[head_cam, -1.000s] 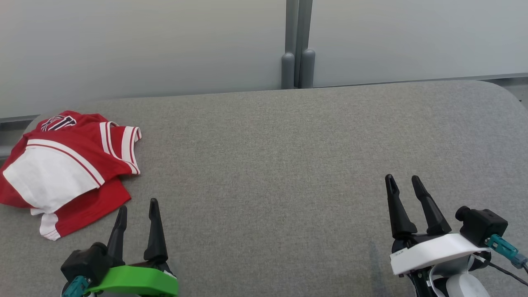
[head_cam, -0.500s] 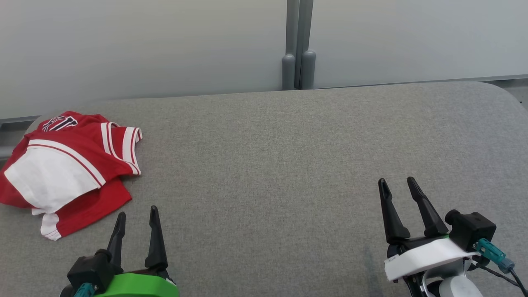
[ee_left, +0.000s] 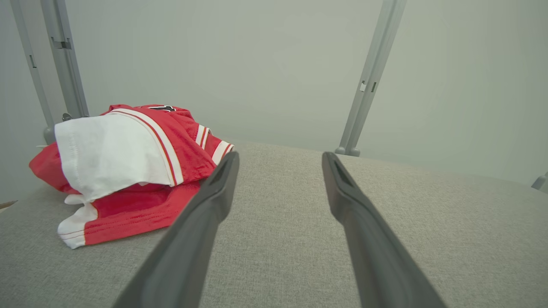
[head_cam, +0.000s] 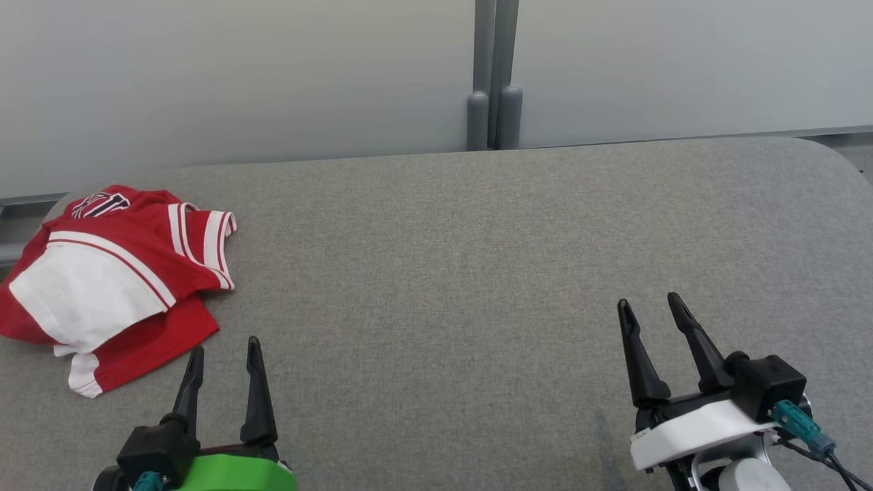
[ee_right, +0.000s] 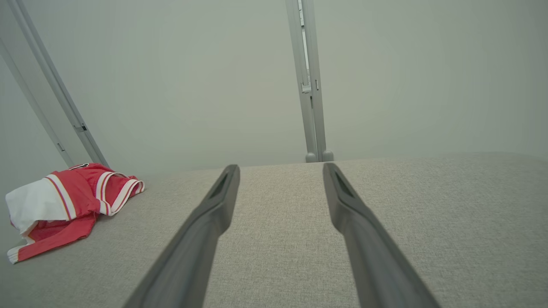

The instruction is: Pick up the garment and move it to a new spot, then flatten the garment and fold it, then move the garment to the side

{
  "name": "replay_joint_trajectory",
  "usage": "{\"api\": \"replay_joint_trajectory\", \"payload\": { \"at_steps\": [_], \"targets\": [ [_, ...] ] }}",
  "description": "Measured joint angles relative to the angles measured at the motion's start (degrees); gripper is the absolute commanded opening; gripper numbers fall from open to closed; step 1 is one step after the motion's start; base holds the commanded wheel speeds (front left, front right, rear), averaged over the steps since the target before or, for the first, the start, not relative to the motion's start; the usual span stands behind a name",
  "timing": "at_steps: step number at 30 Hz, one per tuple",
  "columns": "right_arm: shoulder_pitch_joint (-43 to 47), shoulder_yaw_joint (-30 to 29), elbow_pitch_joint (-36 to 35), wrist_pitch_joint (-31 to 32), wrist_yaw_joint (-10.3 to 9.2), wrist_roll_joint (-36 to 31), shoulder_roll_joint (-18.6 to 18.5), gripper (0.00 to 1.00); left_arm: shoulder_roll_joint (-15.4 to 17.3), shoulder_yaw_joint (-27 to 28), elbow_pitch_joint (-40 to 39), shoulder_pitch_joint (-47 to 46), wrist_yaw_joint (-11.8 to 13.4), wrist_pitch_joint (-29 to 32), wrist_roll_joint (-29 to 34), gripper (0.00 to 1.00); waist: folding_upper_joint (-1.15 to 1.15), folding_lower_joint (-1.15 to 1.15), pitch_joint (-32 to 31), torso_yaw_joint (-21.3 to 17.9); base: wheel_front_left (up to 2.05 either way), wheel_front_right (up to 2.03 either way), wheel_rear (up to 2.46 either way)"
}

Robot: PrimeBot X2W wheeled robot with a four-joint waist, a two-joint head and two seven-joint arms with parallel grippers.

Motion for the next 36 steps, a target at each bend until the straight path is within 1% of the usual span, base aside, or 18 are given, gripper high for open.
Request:
{"api": "replay_joint_trajectory", "payload": {
  "at_steps": [11, 22, 36],
  "targets": [
    [0.02, -0.11, 1.26, -1.02, 0.00, -2.66, -0.04, 1.00, 0.01, -0.47, -0.09, 0.58, 0.10, -1.03, 2.75, 1.00, 0.00, 0.00, -0.09, 0.00, 0.00, 0.00, 0.00],
    [-0.26, -0.46, 3.46, -1.07, 0.00, -2.32, -0.05, 1.00, 0.02, -0.45, 0.91, 0.59, 0.09, -1.08, 2.44, 1.00, 0.00, 0.00, -0.08, 0.00, 0.00, 0.00, 0.00],
    [-0.42, -0.26, 4.02, -1.07, 0.01, -2.13, -0.05, 1.00, 0.02, -0.47, 1.33, 0.62, 0.03, -1.09, 2.27, 1.00, 0.00, 0.00, 0.03, -0.05, 0.00, 0.00, 0.00]
  ]
}}
